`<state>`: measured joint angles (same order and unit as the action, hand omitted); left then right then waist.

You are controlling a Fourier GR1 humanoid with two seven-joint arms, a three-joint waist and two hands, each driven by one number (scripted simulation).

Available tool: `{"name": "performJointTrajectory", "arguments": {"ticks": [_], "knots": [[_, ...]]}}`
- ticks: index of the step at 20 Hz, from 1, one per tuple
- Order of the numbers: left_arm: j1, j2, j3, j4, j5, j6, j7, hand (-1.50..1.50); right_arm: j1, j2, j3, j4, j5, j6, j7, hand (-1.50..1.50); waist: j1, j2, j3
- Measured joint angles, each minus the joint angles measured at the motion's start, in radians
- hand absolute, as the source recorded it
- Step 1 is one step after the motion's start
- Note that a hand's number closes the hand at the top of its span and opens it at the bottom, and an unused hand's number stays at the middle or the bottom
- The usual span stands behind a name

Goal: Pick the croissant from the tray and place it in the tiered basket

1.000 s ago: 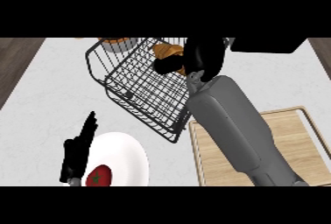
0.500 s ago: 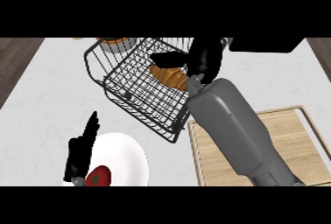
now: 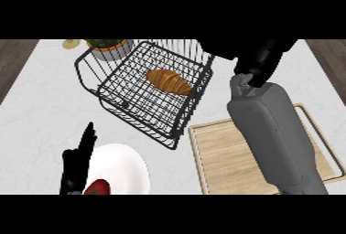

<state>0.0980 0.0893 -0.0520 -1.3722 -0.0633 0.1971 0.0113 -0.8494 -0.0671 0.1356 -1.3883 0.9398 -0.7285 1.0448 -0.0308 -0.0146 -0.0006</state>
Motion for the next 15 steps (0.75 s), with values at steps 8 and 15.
{"name": "performJointTrajectory", "arguments": {"ticks": [8,15], "knots": [[0.044,0.005,0.015,-0.025,0.011,0.003,-0.002,0.0,0.329,-0.067,-0.074,-0.488,0.007,0.099,0.058,-1.5,-0.043,-0.011,0.001],[0.071,0.013,0.028,-0.047,0.017,0.005,-0.007,0.0,0.696,-0.189,-0.152,-0.919,-0.187,0.202,0.053,-1.5,-0.056,-0.009,0.003]]}}
